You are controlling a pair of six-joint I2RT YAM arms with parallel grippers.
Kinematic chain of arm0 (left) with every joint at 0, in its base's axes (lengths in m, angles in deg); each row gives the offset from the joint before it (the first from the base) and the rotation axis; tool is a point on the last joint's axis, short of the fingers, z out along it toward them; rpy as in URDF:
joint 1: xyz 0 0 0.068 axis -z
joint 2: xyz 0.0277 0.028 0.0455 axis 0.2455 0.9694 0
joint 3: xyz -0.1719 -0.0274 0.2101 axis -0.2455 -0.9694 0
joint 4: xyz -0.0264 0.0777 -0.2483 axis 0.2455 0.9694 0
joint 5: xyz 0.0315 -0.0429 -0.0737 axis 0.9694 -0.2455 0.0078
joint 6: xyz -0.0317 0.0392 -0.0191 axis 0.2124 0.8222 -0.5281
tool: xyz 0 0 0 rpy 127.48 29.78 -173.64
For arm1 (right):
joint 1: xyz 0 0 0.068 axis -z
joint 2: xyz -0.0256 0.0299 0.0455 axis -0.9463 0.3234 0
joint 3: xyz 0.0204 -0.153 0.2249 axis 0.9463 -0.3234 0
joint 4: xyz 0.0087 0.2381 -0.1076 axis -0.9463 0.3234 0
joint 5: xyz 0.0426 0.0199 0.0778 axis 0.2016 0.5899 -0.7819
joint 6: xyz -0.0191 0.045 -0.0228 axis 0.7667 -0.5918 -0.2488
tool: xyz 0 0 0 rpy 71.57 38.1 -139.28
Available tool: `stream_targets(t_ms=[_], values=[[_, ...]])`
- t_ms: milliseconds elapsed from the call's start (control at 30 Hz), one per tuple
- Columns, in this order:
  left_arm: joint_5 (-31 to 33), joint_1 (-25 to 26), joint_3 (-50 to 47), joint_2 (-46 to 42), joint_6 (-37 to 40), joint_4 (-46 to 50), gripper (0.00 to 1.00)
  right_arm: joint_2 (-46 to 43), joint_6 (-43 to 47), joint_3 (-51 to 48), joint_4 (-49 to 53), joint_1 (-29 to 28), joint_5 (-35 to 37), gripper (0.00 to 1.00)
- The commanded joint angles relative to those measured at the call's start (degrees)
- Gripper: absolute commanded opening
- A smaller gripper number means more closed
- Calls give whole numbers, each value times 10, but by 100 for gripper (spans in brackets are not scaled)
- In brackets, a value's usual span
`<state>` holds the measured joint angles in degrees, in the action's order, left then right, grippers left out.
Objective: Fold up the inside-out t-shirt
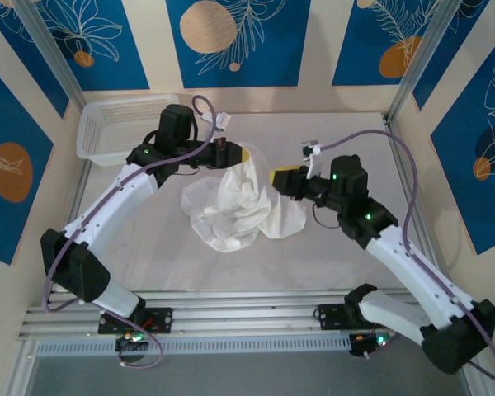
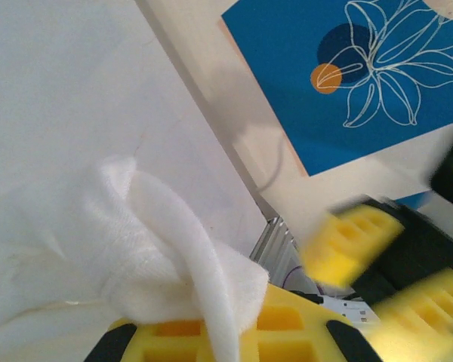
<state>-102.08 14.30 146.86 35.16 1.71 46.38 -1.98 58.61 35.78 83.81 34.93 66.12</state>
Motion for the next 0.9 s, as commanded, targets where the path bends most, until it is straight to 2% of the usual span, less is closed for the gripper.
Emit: stream_targets(t_ms=[0,67,167,200,267,300,333,367,467,533,600,633,667,767,800,867], values=[[4,-3,26,1,-14,7,0,71,48,20,23,-65,196,55],[5,-2,28,-2,-15,9,0,112,70,36,15,-77,248,62],[11,-2,34,-8,-13,21,0,169,91,61,19,-69,305,59],[19,-2,37,-11,-8,30,0,184,96,68,27,-62,317,52],[38,-4,42,-16,6,54,0,194,85,75,50,-45,295,20],[49,-7,44,-18,14,70,0,189,79,73,55,-34,251,4],[60,-12,46,-18,25,83,0,178,73,64,52,-25,197,0],[64,-18,43,-17,33,88,0,166,72,54,43,-19,145,0],[91,-42,18,-4,83,87,0,116,62,-7,-35,1,-90,0],[107,-57,4,22,130,88,0,87,-20,-60,-148,27,-238,0],[107,-63,1,49,160,93,0,79,-116,-97,-268,53,-315,0],[95,-63,0,59,169,91,5,78,-152,-103,-305,64,-332,0],[84,-63,-3,63,169,85,13,79,-166,-104,-319,70,-339,0],[72,-64,-23,45,155,55,52,82,-152,-93,-295,78,-315,0],[83,-64,-28,30,160,58,59,87,-145,-90,-285,82,-306,0],[121,-64,-39,-5,176,76,64,99,-154,-89,-288,93,-305,0]])
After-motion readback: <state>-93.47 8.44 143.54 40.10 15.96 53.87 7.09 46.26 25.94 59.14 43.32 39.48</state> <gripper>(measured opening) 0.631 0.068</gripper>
